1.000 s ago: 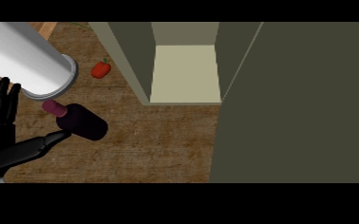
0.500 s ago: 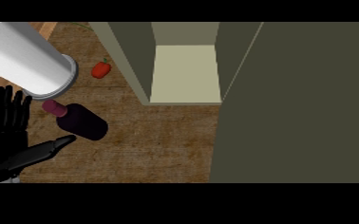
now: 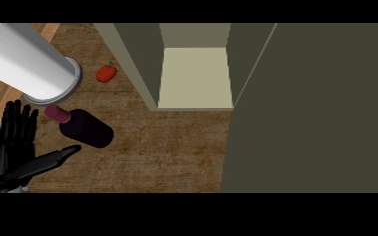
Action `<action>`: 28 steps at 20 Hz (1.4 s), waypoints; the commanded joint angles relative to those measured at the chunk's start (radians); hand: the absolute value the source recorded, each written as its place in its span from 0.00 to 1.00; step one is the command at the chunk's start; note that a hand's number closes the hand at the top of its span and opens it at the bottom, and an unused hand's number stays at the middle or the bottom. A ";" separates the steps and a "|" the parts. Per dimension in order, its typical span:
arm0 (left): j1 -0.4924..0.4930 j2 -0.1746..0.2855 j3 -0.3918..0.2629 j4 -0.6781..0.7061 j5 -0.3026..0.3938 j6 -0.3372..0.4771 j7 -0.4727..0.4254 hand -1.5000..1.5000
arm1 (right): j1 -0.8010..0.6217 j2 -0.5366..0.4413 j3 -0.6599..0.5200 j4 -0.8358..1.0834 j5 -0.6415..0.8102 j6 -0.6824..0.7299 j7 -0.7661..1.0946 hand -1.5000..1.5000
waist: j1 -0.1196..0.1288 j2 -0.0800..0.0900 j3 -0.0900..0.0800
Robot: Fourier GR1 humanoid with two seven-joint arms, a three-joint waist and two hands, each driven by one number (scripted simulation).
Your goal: Pick up the wine, place it into the cabinet and close the cabinet
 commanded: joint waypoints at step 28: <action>-0.313 0.095 0.015 0.913 -0.071 -0.119 -0.503 0.00 | 0.060 0.011 -0.020 -0.110 -0.085 0.044 0.023 0.00 | -0.013 0.003 -0.001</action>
